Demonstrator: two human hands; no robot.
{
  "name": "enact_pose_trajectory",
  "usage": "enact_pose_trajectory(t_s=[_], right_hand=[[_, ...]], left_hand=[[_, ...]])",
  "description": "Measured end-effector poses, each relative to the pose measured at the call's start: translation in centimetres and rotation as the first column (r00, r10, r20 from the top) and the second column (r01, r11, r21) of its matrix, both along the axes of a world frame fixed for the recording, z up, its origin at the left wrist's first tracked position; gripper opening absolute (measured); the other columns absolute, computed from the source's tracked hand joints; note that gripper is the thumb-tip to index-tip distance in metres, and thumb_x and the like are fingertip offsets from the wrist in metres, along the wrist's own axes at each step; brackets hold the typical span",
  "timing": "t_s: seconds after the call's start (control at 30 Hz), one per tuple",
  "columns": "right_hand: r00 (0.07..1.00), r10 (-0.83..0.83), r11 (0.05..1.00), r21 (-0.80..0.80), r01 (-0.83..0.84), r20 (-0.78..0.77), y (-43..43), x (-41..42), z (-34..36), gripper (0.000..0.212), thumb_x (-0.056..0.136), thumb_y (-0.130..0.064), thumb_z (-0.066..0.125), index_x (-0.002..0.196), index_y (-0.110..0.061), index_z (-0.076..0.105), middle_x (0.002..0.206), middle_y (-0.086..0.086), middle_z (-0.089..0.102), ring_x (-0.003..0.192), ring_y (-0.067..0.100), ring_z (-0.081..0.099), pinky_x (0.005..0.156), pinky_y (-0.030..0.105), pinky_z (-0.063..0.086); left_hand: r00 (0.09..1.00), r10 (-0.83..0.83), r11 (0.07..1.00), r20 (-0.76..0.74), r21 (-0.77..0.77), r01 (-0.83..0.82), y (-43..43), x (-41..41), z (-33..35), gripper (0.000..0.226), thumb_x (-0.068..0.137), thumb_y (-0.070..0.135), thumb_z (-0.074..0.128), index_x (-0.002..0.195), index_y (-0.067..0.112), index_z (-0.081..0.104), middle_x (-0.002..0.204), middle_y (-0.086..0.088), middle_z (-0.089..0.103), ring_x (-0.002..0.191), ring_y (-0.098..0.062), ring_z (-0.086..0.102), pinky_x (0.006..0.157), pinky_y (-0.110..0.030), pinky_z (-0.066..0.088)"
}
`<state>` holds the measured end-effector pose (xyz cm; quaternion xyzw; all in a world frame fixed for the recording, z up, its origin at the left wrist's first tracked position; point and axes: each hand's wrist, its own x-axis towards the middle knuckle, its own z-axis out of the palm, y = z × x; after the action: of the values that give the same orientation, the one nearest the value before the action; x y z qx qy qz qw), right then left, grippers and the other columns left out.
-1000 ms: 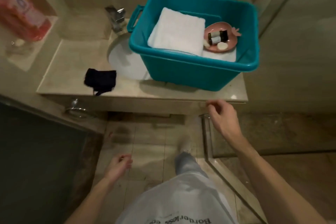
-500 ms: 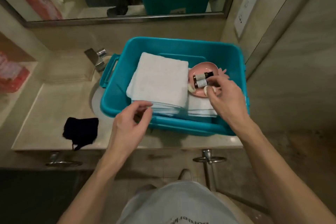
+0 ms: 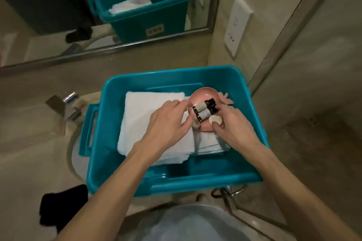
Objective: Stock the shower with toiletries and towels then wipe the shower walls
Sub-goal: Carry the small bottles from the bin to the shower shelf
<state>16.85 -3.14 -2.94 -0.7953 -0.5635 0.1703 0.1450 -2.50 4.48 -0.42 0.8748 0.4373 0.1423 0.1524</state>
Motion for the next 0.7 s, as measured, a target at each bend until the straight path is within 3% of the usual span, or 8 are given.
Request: enact_pose_trajectory(t_s=[0.17,0.27,0.43,0.57,0.7], right_hand=[[0.993,-0.110,0.994,-0.025,0.111,0.041,2.0,-1.4,-0.8,0.052,0.084,-0.031,0.062,0.133,-0.018,0.049,0.132,0.004,0.054,0.112,0.029,0.052,0.079,0.039,0.048],[0.976,-0.206,0.977,-0.033,0.208,0.067,3.1,-2.3,-1.4,0.058,0.084,-0.033,0.065,0.136,-0.014,0.048,0.144,0.005,0.042,0.116,0.029,0.049,0.088,0.043,0.051],[0.958,-0.258,0.960,-0.080,0.269,0.125,4.2,-3.2,-2.3,0.079,0.084,-0.045,0.071,0.147,-0.012,0.035,0.139,0.013,0.042,0.116,0.033,0.048,0.091,0.046,0.047],[0.939,-0.319,0.939,-0.094,0.332,0.129,4.8,-3.3,-2.6,0.073,0.081,-0.051,0.074,0.136,-0.009,0.048,0.132,0.015,0.049,0.116,0.033,0.048,0.093,0.043,0.044],[0.926,-0.340,0.933,-0.067,0.354,0.164,5.2,-3.4,-2.7,0.071,0.075,-0.054,0.078,0.123,-0.006,0.056,0.125,0.015,0.052,0.112,0.033,0.049,0.093,0.043,0.044]], left_hand=[[0.990,-0.117,0.987,-0.080,-0.121,0.107,6.2,2.8,-3.2,0.032,0.093,0.038,0.051,0.122,0.028,0.060,0.110,0.006,0.070,0.105,-0.022,0.060,0.081,-0.038,0.052],[0.986,-0.148,0.988,-0.081,-0.058,0.144,7.9,4.1,-4.7,0.029,0.093,0.036,0.050,0.115,0.023,0.065,0.100,0.001,0.070,0.095,-0.025,0.060,0.077,-0.036,0.049],[0.971,-0.191,0.979,-0.143,0.043,0.199,9.0,5.4,-6.3,0.030,0.093,0.041,0.048,0.098,0.020,0.069,0.089,-0.002,0.067,0.086,-0.026,0.057,0.073,-0.036,0.039],[0.952,-0.231,0.965,-0.199,0.081,0.251,9.0,5.5,-7.6,0.034,0.090,0.050,0.050,0.082,0.022,0.068,0.085,-0.001,0.067,0.083,-0.025,0.053,0.070,-0.035,0.025],[0.959,-0.210,0.973,-0.188,0.052,0.223,9.3,5.7,-7.9,0.031,0.082,0.050,0.056,0.082,0.022,0.069,0.082,0.000,0.065,0.082,-0.025,0.052,0.070,-0.035,0.024]])
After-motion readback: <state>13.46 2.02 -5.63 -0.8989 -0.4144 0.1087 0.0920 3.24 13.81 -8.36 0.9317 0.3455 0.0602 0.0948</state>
